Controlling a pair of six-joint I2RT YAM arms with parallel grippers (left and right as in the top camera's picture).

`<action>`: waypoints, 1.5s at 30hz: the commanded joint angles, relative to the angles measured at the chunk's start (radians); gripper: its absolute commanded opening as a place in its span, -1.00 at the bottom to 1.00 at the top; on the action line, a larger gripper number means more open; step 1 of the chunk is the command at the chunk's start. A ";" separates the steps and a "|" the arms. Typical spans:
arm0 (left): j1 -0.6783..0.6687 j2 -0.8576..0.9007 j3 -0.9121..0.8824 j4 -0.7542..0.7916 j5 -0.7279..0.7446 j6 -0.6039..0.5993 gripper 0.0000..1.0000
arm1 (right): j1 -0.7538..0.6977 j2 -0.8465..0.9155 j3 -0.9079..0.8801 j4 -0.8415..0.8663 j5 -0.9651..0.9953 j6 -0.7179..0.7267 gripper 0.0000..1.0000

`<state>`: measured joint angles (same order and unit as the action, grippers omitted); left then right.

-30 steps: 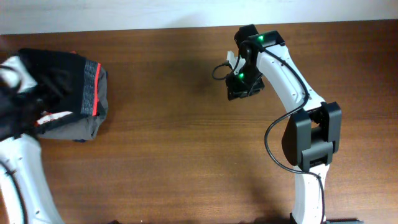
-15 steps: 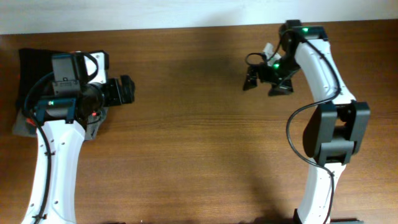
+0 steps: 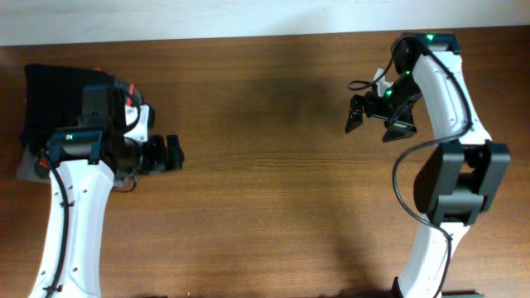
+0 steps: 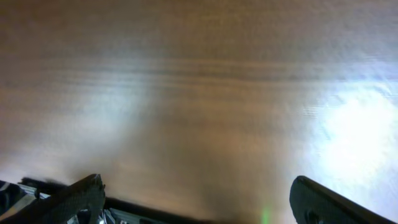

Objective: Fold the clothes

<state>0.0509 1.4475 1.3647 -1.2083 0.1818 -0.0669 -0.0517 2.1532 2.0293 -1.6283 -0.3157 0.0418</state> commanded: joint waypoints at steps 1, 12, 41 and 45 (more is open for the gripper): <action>-0.001 -0.010 -0.001 -0.057 -0.003 0.014 0.98 | 0.000 -0.129 0.019 -0.034 0.054 -0.010 0.98; -0.001 -0.249 -0.009 -0.122 -0.071 0.016 0.98 | -0.001 -0.459 -0.117 -0.051 0.089 -0.011 0.98; -0.001 -0.925 -0.474 0.052 -0.361 0.076 0.98 | -0.001 -1.601 -0.970 0.386 0.144 -0.010 0.98; -0.001 -0.925 -0.475 0.045 -0.362 0.076 0.98 | -0.001 -1.601 -0.970 0.386 0.144 -0.011 0.98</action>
<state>0.0509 0.5224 0.8989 -1.1622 -0.1585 -0.0067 -0.0517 0.5541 1.0626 -1.2449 -0.1898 0.0406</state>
